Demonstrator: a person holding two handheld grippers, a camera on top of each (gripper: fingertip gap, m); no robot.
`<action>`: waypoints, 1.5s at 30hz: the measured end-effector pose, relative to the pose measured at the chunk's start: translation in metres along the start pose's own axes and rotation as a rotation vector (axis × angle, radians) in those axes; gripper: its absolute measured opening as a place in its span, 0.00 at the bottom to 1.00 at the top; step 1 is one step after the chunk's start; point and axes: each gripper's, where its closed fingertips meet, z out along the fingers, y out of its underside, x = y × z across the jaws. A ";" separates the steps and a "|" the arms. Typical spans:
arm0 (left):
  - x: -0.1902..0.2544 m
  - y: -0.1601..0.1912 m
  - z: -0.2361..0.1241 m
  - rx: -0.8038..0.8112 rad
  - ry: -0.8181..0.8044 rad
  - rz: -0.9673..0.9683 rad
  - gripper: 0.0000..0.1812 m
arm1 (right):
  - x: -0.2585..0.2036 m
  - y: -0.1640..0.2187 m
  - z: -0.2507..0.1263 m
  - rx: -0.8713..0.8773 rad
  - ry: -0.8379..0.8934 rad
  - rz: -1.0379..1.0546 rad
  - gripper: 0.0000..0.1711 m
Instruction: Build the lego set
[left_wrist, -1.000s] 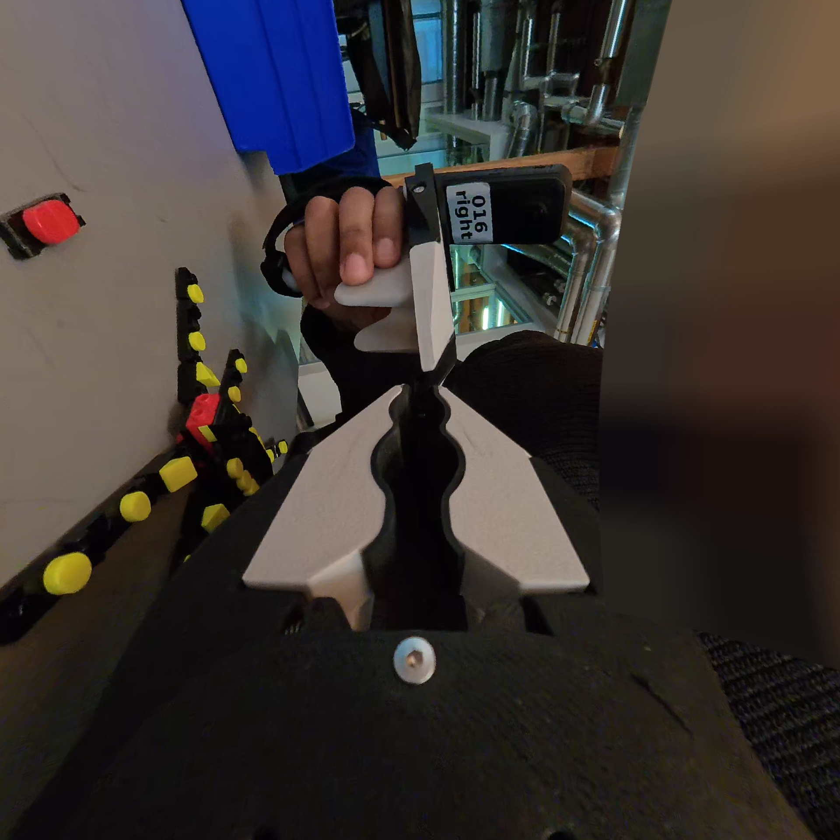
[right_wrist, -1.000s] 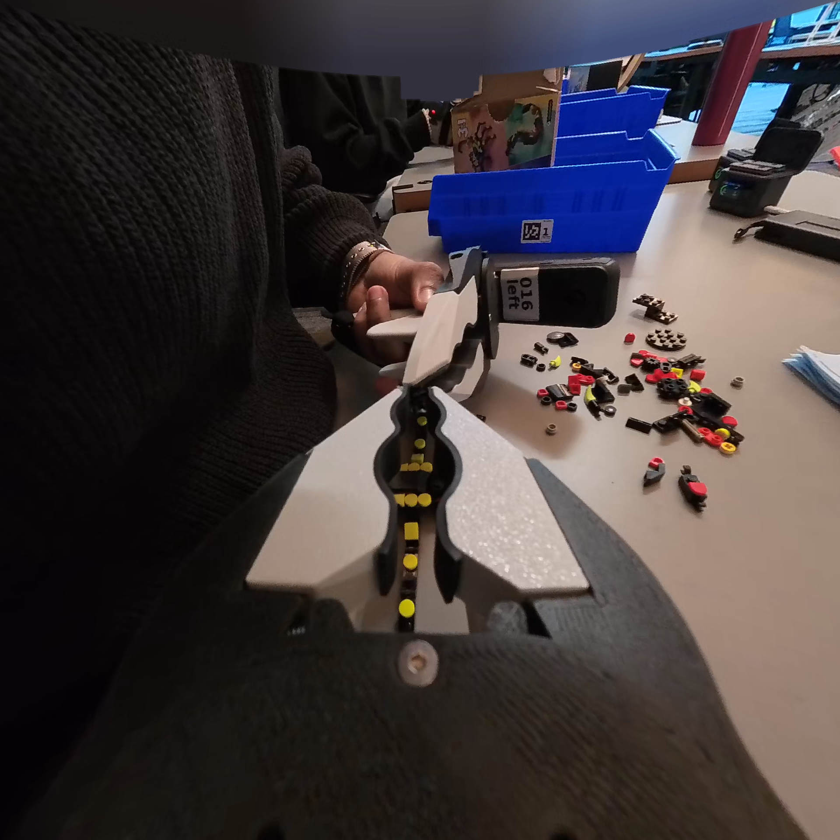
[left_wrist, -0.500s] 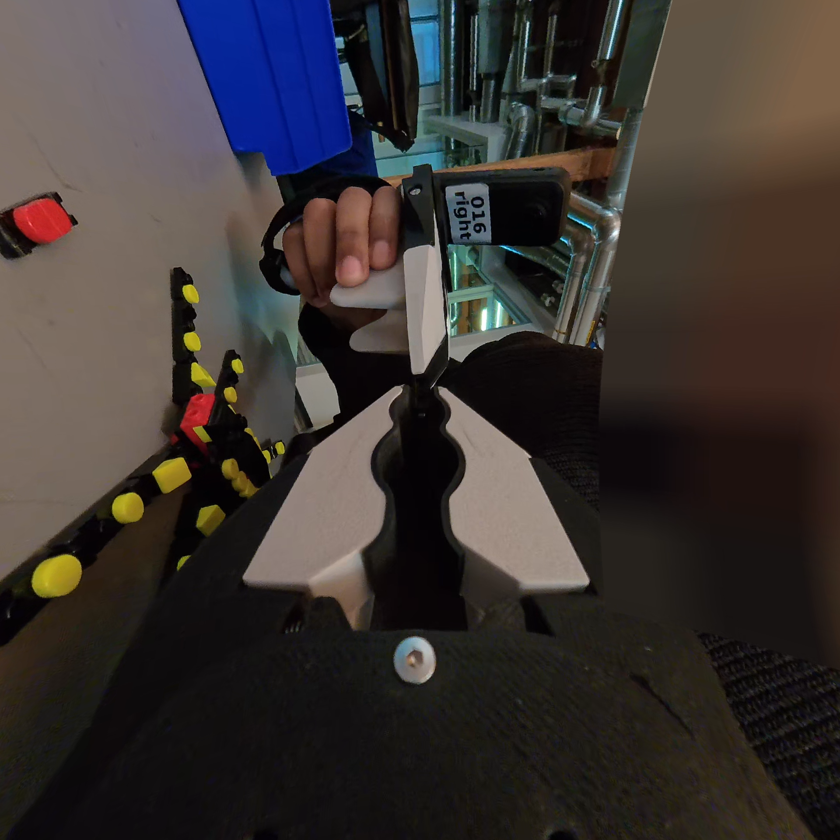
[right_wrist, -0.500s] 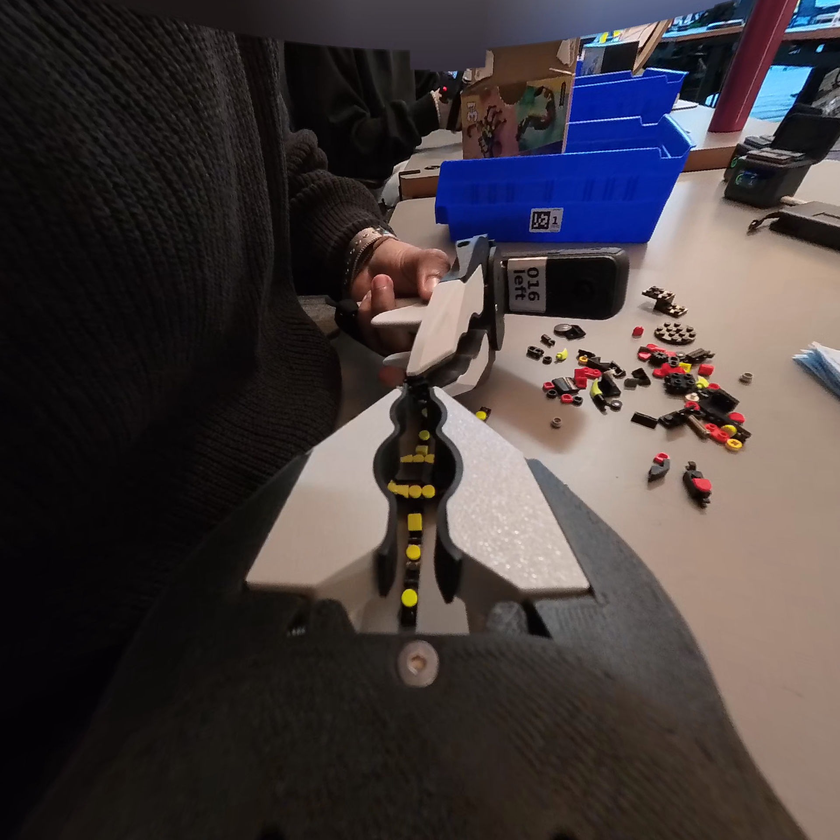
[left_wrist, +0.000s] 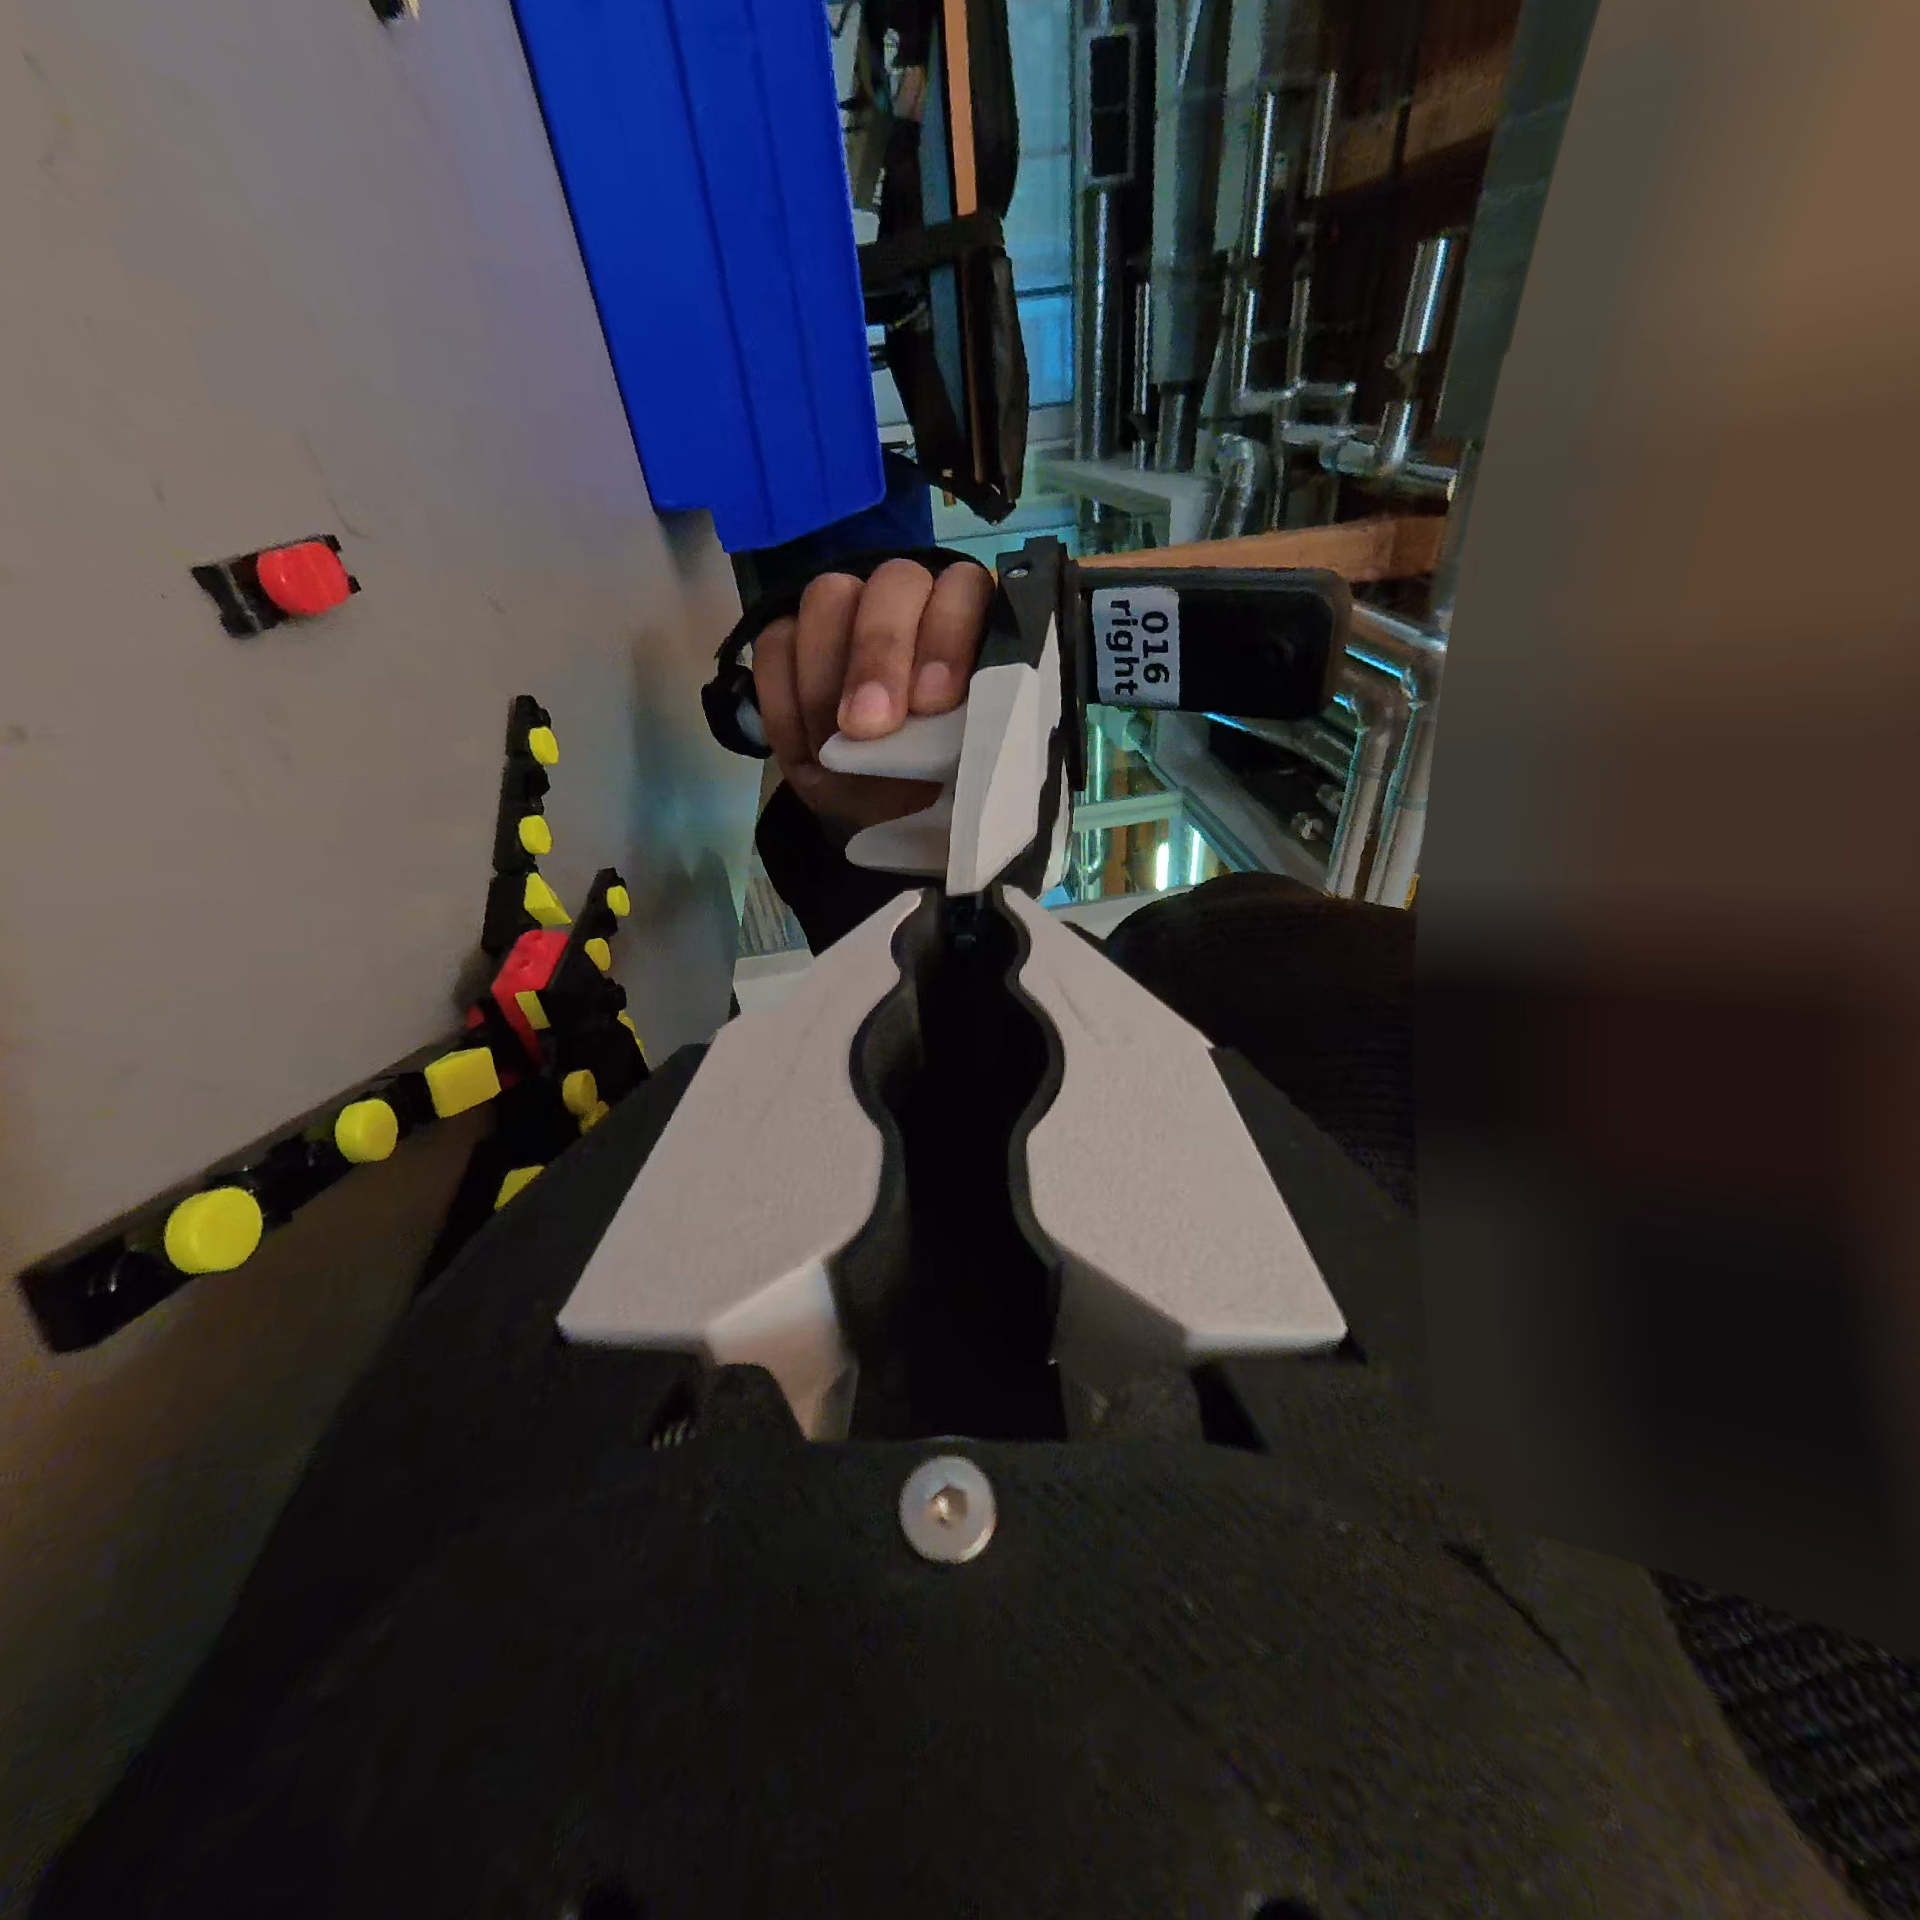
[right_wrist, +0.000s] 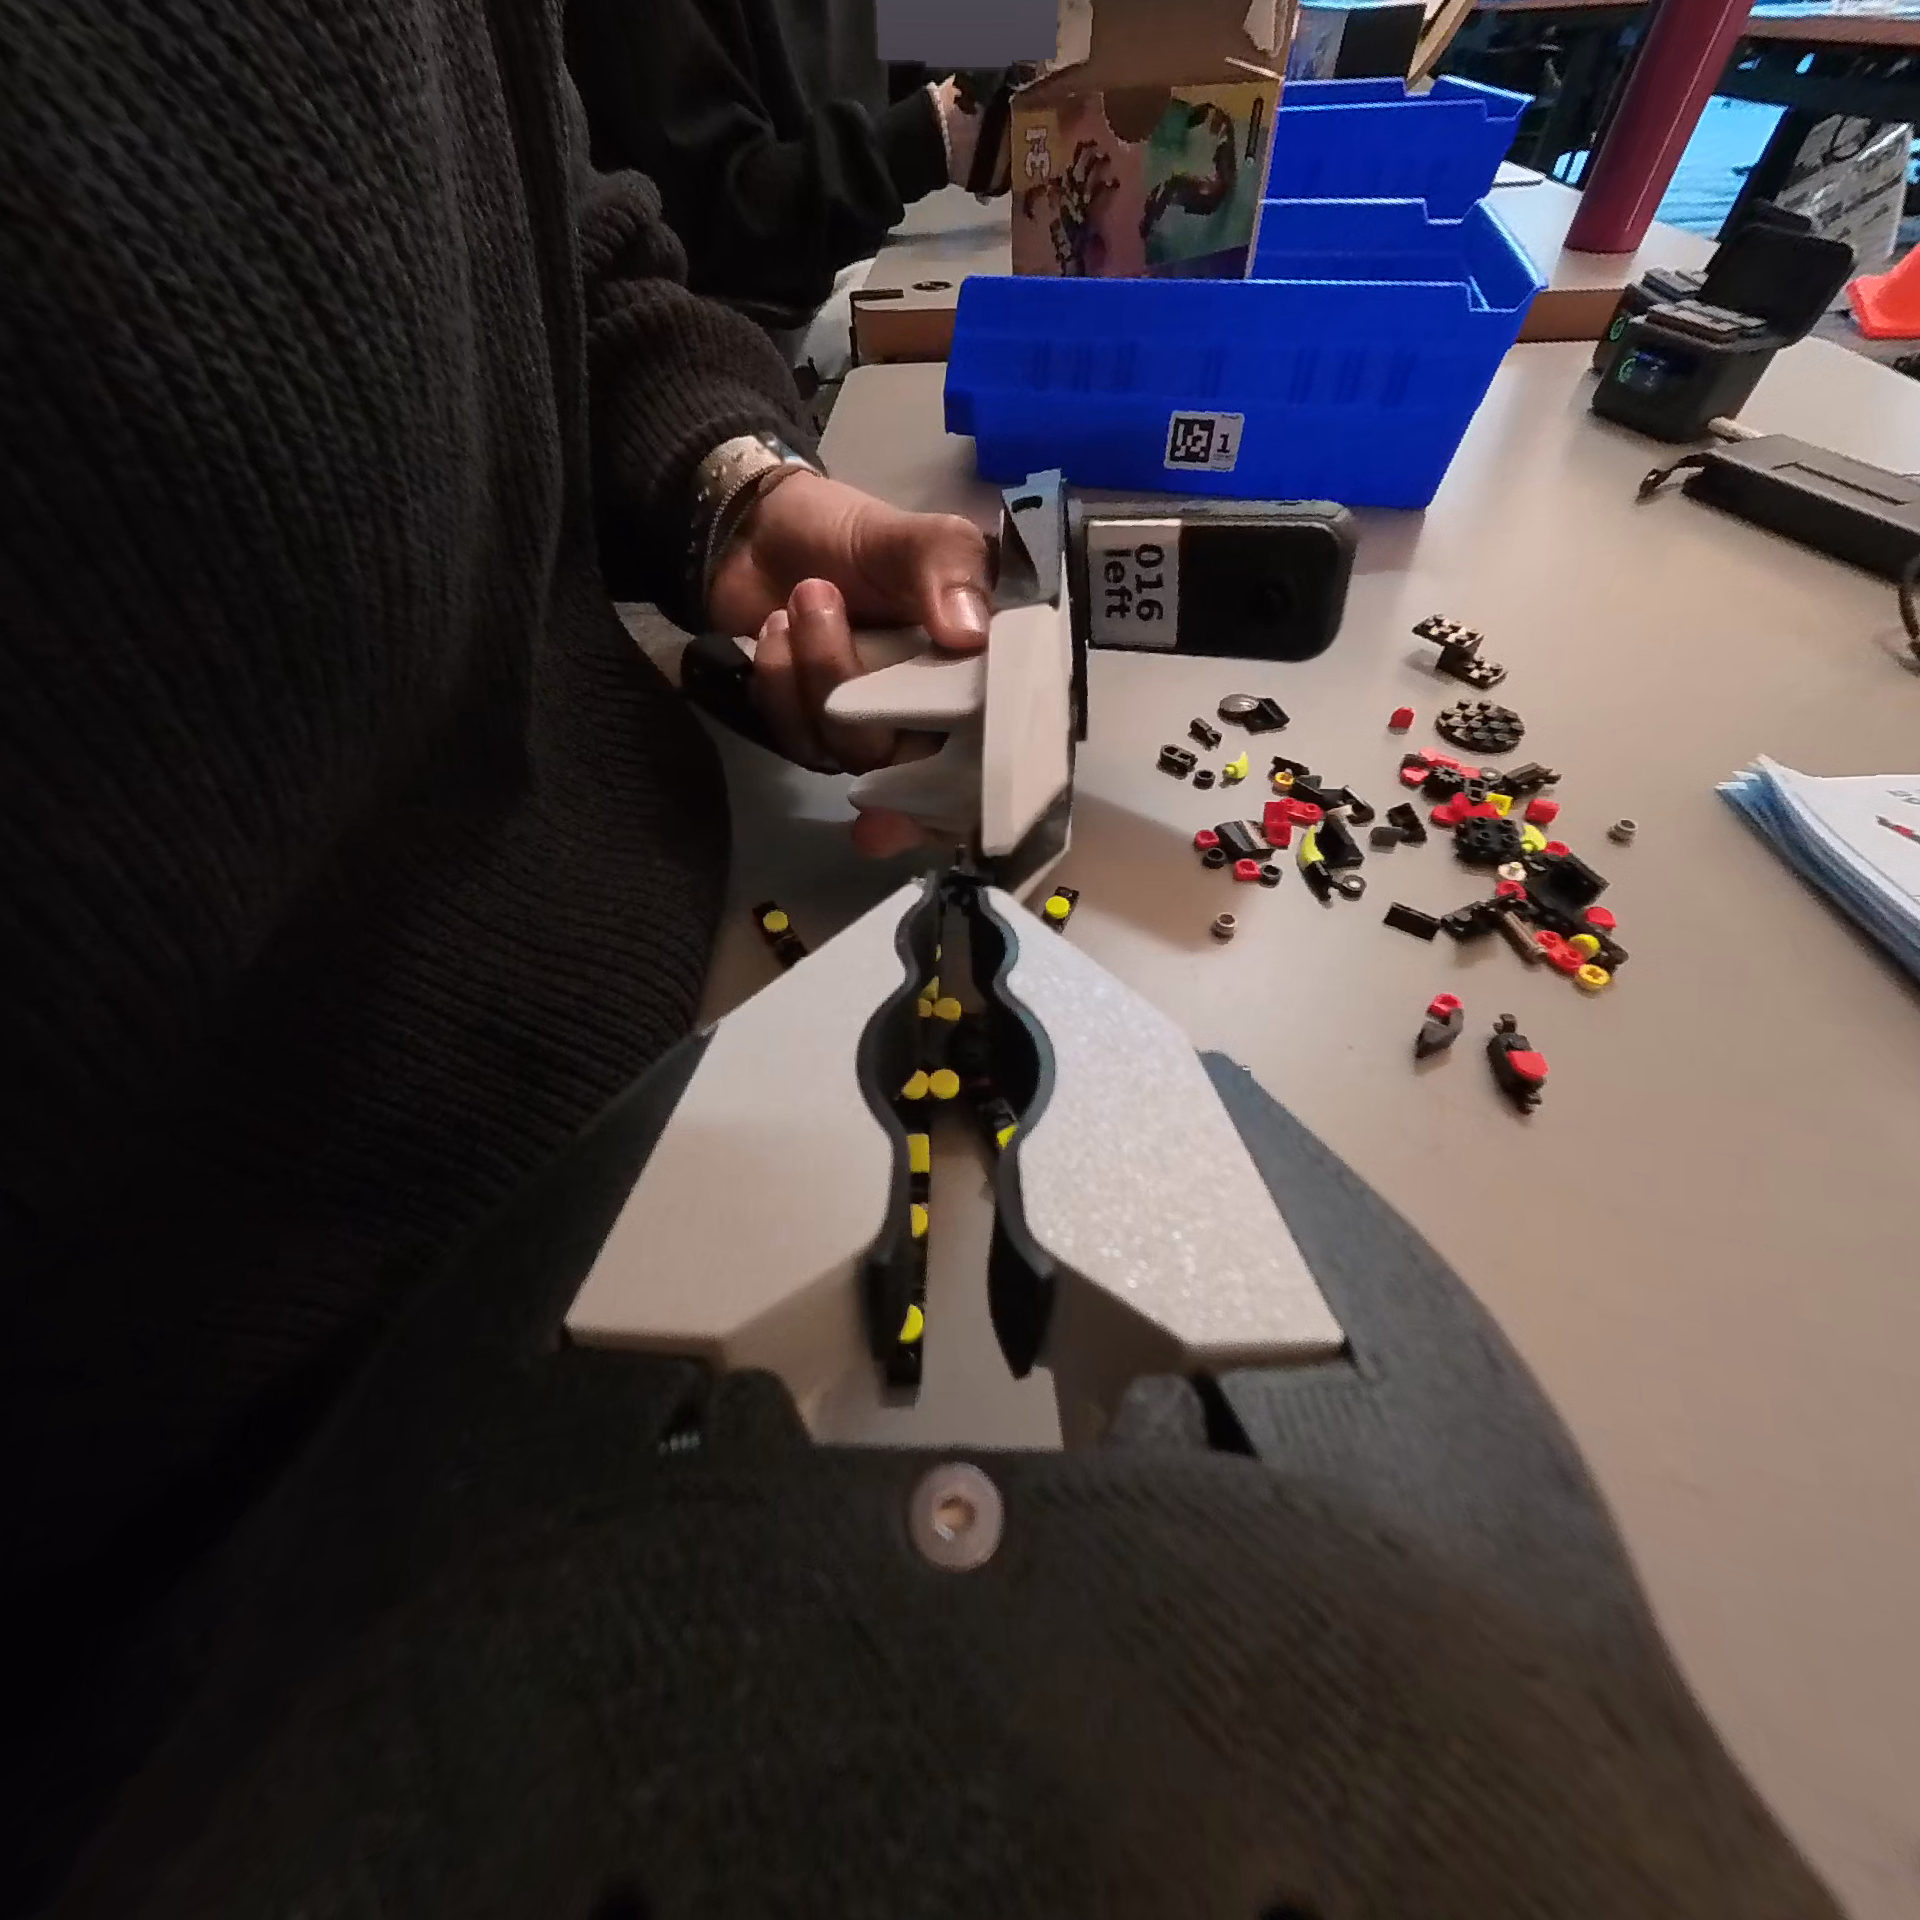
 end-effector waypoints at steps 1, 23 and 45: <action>-0.001 0.000 0.000 -0.003 0.001 -0.004 0.01 | 0.000 0.001 0.001 -0.008 0.003 -0.005 0.02; -0.006 -0.067 -0.041 0.228 -0.216 0.319 0.00 | 0.048 0.004 -0.014 0.102 0.171 0.265 0.05; -0.034 0.037 -0.064 -0.142 -0.815 0.912 0.17 | 0.018 -0.010 -0.022 0.156 0.127 0.334 0.09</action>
